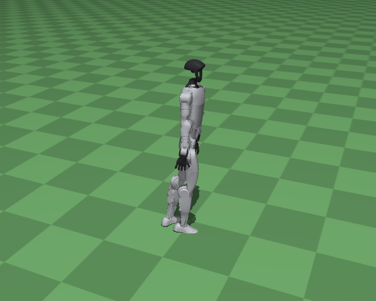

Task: In place motions

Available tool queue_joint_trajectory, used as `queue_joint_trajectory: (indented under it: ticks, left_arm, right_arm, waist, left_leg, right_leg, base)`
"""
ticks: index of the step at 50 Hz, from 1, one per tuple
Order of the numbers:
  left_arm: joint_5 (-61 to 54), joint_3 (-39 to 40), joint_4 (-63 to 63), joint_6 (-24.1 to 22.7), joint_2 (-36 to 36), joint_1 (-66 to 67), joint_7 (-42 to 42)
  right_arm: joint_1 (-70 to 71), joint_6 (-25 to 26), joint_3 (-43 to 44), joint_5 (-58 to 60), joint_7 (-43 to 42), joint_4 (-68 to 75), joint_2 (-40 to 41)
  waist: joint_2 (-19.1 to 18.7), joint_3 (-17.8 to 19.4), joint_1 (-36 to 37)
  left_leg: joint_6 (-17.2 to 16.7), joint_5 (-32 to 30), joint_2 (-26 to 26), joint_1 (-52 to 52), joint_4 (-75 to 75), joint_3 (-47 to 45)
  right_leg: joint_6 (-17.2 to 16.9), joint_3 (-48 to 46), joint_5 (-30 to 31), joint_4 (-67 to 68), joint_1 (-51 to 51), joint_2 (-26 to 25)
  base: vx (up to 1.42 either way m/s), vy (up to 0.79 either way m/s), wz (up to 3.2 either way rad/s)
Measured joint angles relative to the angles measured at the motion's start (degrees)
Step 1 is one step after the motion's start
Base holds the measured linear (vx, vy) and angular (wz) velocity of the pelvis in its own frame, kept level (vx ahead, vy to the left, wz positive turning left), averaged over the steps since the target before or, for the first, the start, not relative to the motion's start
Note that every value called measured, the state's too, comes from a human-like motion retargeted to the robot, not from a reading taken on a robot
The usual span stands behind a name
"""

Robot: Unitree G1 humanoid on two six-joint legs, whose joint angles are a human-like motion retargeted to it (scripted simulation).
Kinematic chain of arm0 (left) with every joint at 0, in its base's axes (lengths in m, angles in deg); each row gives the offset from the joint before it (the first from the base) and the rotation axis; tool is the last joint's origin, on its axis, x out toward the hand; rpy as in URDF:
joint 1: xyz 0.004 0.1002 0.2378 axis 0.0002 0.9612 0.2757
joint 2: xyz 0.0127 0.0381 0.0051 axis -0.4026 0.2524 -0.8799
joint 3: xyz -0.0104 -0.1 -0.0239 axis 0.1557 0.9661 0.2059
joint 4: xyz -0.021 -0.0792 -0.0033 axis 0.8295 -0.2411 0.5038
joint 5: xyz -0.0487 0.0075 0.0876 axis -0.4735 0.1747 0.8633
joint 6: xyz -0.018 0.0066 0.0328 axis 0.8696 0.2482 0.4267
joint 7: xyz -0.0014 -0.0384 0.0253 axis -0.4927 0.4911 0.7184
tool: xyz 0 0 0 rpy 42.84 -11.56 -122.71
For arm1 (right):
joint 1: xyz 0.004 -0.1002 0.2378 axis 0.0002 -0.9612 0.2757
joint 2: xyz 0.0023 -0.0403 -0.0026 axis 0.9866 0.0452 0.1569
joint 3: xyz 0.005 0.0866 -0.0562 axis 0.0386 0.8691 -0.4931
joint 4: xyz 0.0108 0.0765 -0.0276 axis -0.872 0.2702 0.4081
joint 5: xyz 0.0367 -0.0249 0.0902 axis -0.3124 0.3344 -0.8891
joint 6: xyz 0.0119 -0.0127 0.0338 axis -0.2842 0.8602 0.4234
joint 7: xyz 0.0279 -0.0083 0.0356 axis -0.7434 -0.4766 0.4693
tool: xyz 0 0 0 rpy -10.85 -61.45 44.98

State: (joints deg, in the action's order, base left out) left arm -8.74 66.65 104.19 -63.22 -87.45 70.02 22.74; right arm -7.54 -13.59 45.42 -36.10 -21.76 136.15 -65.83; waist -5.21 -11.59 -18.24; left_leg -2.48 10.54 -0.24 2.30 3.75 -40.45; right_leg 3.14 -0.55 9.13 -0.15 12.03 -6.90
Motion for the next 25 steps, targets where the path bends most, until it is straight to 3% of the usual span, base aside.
queue_joint_trajectory:
  ticks: [10, 18, 20, 25]
  left_arm:
    - [0.6, 0.4, 1.4, -0.1, -1.7, -0.5, 1.3]
    - [-0.5, 1.7, 2.2, -0.2, -2.4, -0.3, 2.2]
    - [-0.7, 2.8, 2.8, -0.1, -2.7, -0.4, 2.8]
    - [-1.1, 2.7, 3.9, -0.2, -2.5, 0.6, 5.1]
  right_arm:
    - [-0.6, 0.9, 0.1, 2.0, 1.9, 1.4, -0.6]
    - [-0.5, 1.0, -2.0, 5.4, 2.6, 0.2, -1.0]
    - [0.1, 1.0, -3.0, 6.0, 2.9, -0.3, -0.8]
    - [1.0, -0.1, -3.2, 5.2, 3.3, -1.7, -0.2]
  waist:
    - [2.0, 0.0, 1.7]
    - [4.5, 1.8, -3.9]
    - [5.9, 2.1, 1.5]
    - [7.2, 2.5, 4.7]
  left_leg:
    - [2.9, -2.5, 1.4, -2.5, -1.0, 16.3]
    - [4.7, -5.9, 5.1, -3.8, -2.1, 35.2]
    - [4.8, -5.8, 5.4, -3.3, -1.8, 32.0]
    - [5.0, -6.4, 6.3, -3.5, -1.9, 33.9]
  right_leg:
    - [-3.0, -14.7, -4.2, 1.1, -4.1, 6.6]
    - [-4.5, -33.3, -5.1, -0.6, -10.2, 11.3]
    - [-4.2, -30.1, -6.0, -0.4, -10.8, 10.8]
    - [-4.6, -32.0, -6.4, -0.6, -12.0, 11.6]
  base:
    - [0.09, -0.33, 1.49]
    - [0.16, -0.32, 2.06]
    - [0.16, -0.26, -0.68]
    - [0.13, -0.13, 0.22]
